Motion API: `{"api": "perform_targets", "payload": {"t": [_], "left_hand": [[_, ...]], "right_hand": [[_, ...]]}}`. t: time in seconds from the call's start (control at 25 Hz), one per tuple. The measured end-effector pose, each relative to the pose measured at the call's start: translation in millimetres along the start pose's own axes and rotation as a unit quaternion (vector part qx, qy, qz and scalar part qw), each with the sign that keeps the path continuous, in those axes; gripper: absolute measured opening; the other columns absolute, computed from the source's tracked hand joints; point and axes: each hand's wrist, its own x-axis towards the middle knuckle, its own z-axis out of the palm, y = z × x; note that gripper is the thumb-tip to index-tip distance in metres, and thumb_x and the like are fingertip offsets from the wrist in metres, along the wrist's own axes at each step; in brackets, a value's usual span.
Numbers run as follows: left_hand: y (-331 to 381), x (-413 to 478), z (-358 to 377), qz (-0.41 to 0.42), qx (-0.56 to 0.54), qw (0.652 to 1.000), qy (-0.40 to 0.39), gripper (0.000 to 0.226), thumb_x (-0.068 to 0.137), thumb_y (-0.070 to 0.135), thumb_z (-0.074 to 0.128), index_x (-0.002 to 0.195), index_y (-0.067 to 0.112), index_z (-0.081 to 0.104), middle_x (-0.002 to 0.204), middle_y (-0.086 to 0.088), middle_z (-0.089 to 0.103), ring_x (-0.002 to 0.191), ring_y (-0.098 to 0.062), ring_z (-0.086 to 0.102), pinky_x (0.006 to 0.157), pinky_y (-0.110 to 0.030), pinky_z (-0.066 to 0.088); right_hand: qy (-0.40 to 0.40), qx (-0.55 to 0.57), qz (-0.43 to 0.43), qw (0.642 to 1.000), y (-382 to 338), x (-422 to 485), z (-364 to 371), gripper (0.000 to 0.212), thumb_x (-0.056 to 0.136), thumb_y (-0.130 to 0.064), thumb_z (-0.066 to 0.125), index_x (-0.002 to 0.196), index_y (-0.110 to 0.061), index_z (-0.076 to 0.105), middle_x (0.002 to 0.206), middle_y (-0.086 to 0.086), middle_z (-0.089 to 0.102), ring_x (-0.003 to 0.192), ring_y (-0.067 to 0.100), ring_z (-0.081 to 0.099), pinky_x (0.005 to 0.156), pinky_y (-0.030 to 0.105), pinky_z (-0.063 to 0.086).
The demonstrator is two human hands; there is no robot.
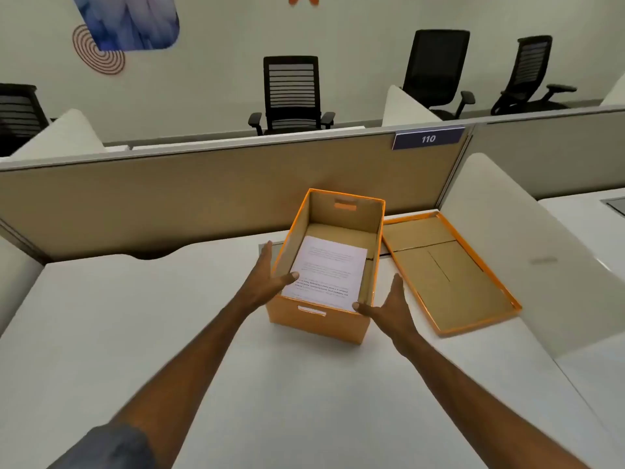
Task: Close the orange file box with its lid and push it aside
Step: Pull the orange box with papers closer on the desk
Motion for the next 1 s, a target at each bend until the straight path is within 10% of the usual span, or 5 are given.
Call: {"api": "perform_targets", "payload": {"t": [0.28,0.44,0.8,1.0], "left_hand": [[-26,26,-13,-0.109,-0.005,0.987,-0.116,0.066,0.093,0.02,0.069,0.152,0.016,0.037,0.154,-0.009,0.048,0.14,-0.03,0.047,0.112,-0.048,0.043],[-41,39,-25,-0.089,-0.041,0.985,-0.139,0.057,0.089,0.007,0.064,0.143,0.019,0.052,0.138,-0.006,0.064,0.132,-0.027,0.056,0.109,-0.044,0.047],[-60,35,-12,-0.103,-0.157,0.962,-0.197,0.087,0.083,-0.003,0.077,0.155,0.025,0.037,0.152,0.011,0.051,0.146,-0.012,0.042,0.095,-0.025,0.056],[-50,5,-3,-0.083,-0.147,0.968,-0.184,0.091,0.083,-0.006,0.075,0.158,0.022,0.032,0.159,0.005,0.043,0.15,-0.018,0.036,0.118,-0.048,0.04]], "right_hand": [[-0.128,0.123,0.018,0.984,17,9,7,0.108,0.08,-0.009,0.084,0.16,-0.031,0.015,0.163,-0.01,0.035,0.149,0.016,0.033,0.105,0.024,0.046],[-0.151,0.135,-0.027,0.979,23,15,3,0.088,0.083,0.01,0.072,0.15,-0.034,0.036,0.147,-0.015,0.055,0.145,0.015,0.043,0.105,0.033,0.048],[-0.171,0.123,-0.039,0.977,27,29,-29,0.081,0.085,0.006,0.075,0.144,-0.042,0.047,0.144,-0.019,0.06,0.138,0.005,0.053,0.107,0.028,0.052],[-0.196,0.098,-0.042,0.975,19,26,-45,0.086,0.085,0.003,0.077,0.152,-0.036,0.041,0.146,-0.019,0.059,0.139,0.006,0.054,0.112,0.037,0.049]]}}
